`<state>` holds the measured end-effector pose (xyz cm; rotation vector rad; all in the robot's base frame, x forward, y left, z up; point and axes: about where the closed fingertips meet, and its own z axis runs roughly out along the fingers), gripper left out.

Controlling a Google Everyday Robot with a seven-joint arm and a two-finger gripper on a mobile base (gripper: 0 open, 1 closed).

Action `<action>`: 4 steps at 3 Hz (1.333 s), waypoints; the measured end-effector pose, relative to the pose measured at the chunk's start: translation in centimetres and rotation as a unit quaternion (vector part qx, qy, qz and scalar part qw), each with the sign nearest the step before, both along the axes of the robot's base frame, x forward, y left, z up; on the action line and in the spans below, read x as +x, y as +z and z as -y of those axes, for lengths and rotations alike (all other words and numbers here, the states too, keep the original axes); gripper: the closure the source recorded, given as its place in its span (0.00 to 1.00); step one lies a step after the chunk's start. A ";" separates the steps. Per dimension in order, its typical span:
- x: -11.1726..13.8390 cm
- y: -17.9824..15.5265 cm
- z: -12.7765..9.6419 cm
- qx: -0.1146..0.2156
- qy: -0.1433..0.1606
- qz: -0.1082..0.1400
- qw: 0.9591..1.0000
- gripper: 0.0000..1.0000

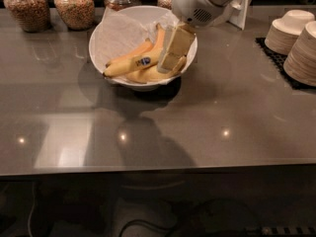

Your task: Pick banana from white bowl

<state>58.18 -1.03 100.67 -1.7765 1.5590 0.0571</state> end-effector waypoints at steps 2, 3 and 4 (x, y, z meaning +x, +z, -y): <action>3.3 -1.8 -2.6 -0.024 0.034 0.026 0.999 0.21; 4.0 -3.9 -3.6 -0.035 0.049 0.012 0.998 0.44; 3.7 -5.6 -4.0 -0.039 0.056 -0.007 0.998 0.43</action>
Offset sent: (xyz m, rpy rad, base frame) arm 0.0554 0.0445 -0.0355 -0.0846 -0.0685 0.1241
